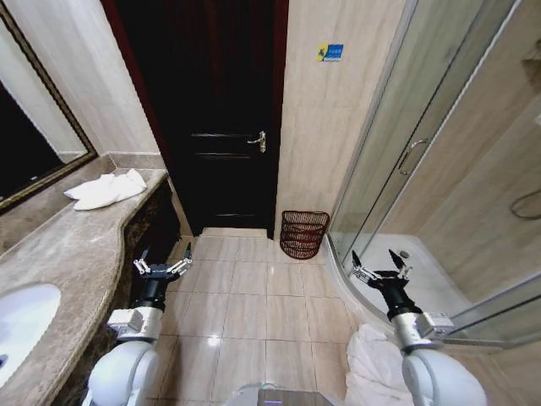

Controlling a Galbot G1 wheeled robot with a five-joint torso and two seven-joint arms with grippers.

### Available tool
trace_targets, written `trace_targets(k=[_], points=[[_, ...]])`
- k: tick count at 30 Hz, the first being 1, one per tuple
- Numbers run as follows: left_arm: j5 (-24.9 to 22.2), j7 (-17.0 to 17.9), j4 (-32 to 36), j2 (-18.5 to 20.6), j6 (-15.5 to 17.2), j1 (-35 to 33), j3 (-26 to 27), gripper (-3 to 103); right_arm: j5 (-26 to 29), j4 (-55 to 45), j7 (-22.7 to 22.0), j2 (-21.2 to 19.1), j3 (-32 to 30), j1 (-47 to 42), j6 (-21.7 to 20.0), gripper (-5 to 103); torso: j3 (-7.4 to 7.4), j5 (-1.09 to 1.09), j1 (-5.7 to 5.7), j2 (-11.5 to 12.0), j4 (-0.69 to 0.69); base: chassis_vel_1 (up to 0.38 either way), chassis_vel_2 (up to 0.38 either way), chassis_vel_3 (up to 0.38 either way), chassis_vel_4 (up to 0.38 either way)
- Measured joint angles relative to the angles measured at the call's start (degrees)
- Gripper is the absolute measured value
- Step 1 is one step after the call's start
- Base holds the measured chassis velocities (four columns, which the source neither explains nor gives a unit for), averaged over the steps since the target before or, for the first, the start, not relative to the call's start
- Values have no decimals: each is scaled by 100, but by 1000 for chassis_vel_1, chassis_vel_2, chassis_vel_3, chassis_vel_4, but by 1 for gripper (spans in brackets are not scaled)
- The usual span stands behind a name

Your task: Discard the used towel into the hamper.

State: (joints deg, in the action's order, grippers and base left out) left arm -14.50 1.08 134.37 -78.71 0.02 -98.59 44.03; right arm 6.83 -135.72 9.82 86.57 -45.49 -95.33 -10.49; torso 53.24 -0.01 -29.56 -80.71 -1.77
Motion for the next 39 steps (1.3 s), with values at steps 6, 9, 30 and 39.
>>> trace_targets(k=[6,9,30,39], points=[[-49,-105,134,27,37,-21,53,100,2,-45,10,-10,-46,-20,-13,100,0,1,0,0,0,0,0,0,0],[-55,-116,158,46,40,-1,69,100,12,-72,10,-15,-66,-38,-15,100,10,0,-8,-21,0,0,0,0,0],[52,-121,23,-2,-63,-36,72,100,30,-12,7,-75,-99,-31,37,100,403,0,-355,-760,-1,0,0,0,0],[122,-129,-158,-119,-479,-67,30,100,33,20,16,-61,-78,-30,51,100,449,1,-402,-854,0,0,0,0,0]])
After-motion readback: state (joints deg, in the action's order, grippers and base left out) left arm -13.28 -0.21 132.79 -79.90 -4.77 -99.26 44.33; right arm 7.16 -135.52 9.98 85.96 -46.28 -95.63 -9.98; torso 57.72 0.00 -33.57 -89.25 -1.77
